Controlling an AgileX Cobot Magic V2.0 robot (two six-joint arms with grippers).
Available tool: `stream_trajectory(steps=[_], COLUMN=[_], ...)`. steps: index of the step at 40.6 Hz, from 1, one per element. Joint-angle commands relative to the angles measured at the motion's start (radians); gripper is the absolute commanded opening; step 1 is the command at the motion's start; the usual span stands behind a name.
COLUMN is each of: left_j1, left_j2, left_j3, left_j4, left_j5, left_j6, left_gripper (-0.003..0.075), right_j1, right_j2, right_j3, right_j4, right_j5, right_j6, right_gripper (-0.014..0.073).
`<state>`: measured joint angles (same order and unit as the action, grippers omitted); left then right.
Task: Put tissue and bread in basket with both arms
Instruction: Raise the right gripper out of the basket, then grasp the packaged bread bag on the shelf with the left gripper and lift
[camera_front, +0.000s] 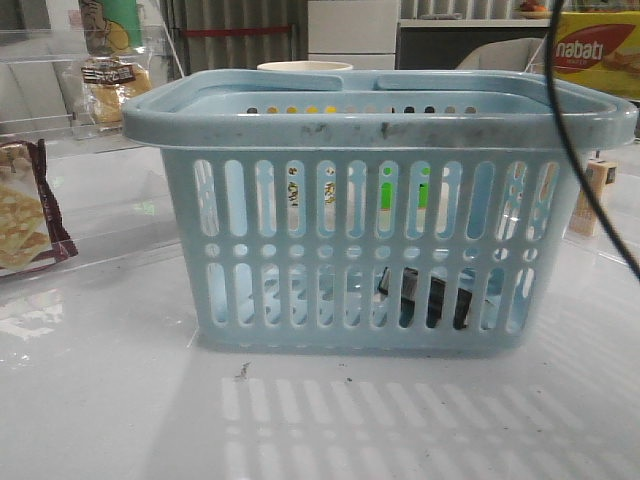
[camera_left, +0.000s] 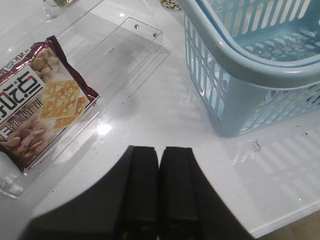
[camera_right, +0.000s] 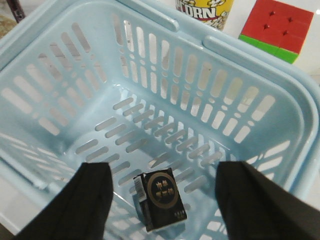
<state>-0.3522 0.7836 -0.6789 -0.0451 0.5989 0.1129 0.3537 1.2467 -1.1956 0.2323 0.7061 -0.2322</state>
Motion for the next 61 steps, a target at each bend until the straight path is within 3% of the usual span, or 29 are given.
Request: stream_trajectory(steps=[1,22,35,38,43,44,47,51,61], left_j1=[-0.009,-0.009,-0.009,-0.009,-0.005,-0.003,0.011,0.037,0.141], left_j2=[-0.003,-0.003,-0.003,0.010,0.073,0.102,0.179,0.287,0.571], left_j3=[-0.031,-0.031,-0.031,-0.036,-0.066,-0.091,-0.148,-0.232,-0.510], left_j4=[-0.004,-0.004,-0.004,-0.004,-0.004,-0.001,-0.001,-0.001,-0.008], left_j5=[-0.072,-0.076,-0.128,-0.152,-0.187,-0.188,-0.188,-0.186,-0.186], left_j6=[-0.004,-0.004,-0.004,-0.006,-0.006,-0.006,-0.006,-0.006,-0.008], left_gripper=[0.0090,0.0090,0.0098,0.0172,0.0390,0.0461,0.0549,0.0582,0.0583], right_j1=[0.000,-0.001,-0.001,-0.001,-0.001,-0.001,-0.001,-0.001,-0.001], right_j2=[-0.136,-0.643,-0.710,-0.710,-0.710,-0.710,-0.710,-0.710,-0.710], right_j3=[0.046,0.463,0.554,0.554,0.554,0.554,0.554,0.554,0.554], right_j4=[-0.017,-0.028,-0.030,-0.030,-0.030,-0.030,-0.030,-0.030,-0.030], right_j5=[-0.061,-0.082,-0.080,-0.073,-0.072,-0.071,-0.070,-0.069,-0.069], right_j6=[-0.022,0.002,0.004,0.004,0.004,0.004,0.004,0.004,0.004], right_gripper=[0.0549,0.0549,0.0549,0.0549,0.0549,0.0549,0.0549,0.0549,0.0549])
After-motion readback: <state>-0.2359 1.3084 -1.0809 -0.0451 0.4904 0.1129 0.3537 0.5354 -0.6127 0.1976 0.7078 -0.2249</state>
